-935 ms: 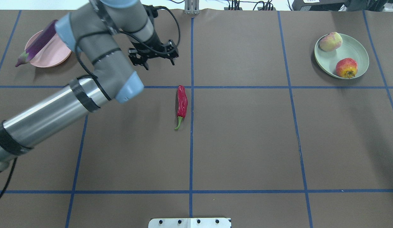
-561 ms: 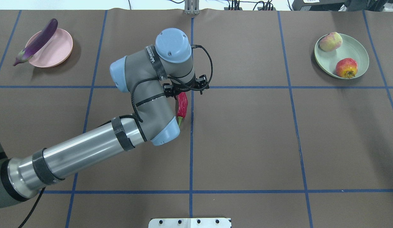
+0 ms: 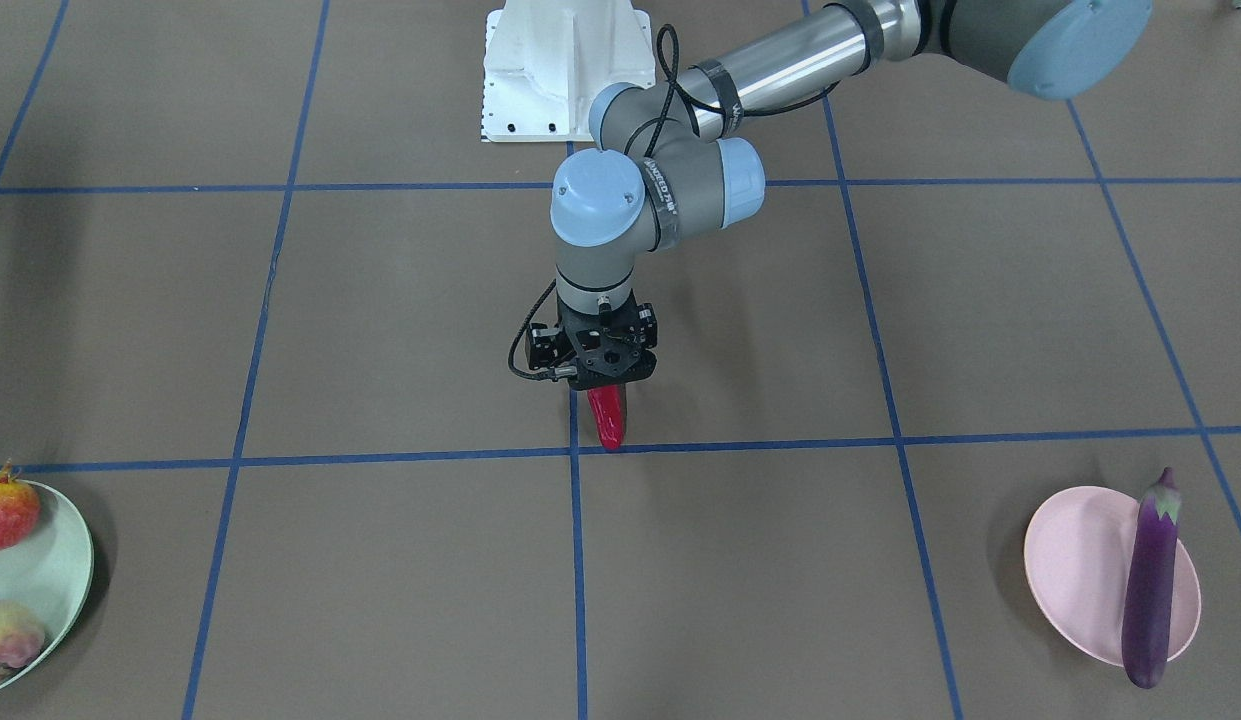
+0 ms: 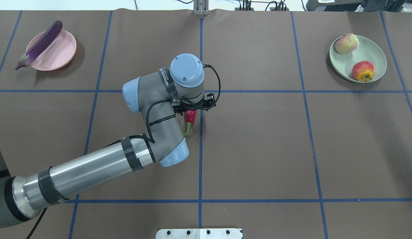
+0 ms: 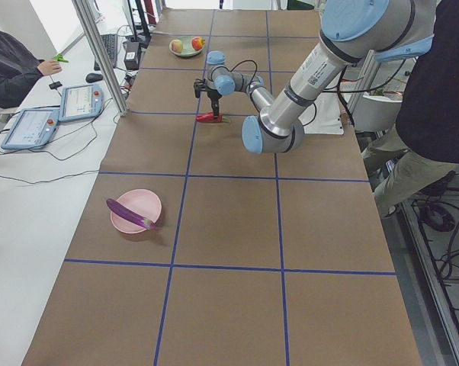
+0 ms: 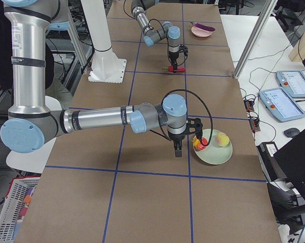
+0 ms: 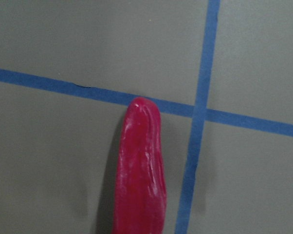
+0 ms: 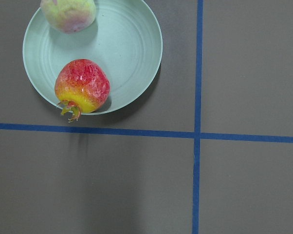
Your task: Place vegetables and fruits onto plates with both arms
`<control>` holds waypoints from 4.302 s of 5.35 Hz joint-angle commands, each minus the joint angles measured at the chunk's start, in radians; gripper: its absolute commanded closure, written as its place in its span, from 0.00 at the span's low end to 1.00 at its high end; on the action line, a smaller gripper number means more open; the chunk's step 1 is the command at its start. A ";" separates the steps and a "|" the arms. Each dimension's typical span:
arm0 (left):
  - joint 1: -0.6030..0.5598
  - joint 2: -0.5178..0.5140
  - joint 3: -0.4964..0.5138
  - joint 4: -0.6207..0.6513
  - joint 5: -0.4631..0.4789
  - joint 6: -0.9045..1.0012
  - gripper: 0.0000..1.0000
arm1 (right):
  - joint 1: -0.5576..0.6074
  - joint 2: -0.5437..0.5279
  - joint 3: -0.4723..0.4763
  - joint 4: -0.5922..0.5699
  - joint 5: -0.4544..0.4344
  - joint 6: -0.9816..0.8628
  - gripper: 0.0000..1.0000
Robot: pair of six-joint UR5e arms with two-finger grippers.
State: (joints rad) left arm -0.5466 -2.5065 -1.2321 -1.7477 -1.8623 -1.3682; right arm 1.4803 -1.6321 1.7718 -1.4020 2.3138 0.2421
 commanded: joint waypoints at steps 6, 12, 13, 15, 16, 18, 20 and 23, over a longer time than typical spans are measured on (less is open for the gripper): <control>-0.375 0.102 -0.052 0.099 -0.178 0.642 1.00 | -0.002 0.011 0.003 0.000 -0.002 0.003 0.00; -0.612 0.330 0.113 -0.098 -0.014 1.371 0.00 | -0.009 0.012 0.000 0.000 -0.004 0.006 0.00; -0.609 0.328 0.111 -0.101 -0.015 1.268 0.00 | -0.009 0.012 0.002 0.000 -0.004 0.006 0.00; -0.657 0.363 0.089 -0.089 -0.169 1.204 0.00 | -0.009 0.012 0.002 0.002 -0.004 0.006 0.00; -0.773 0.402 0.032 0.004 -0.363 1.213 0.00 | -0.009 0.012 0.002 0.002 -0.004 0.005 0.00; -0.884 0.665 -0.288 0.147 -0.437 1.312 0.00 | -0.009 0.011 0.002 0.003 -0.002 0.005 0.00; -1.001 0.905 -0.500 0.327 -0.439 1.529 0.00 | -0.008 0.008 0.003 0.003 0.004 0.005 0.00; -1.004 1.042 -0.572 0.313 -0.474 1.526 0.00 | -0.008 0.003 0.005 0.005 0.006 0.006 0.00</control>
State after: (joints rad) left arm -1.5494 -1.4817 -1.7866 -1.4305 -2.3273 0.1576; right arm 1.4720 -1.6277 1.7755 -1.3977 2.3193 0.2484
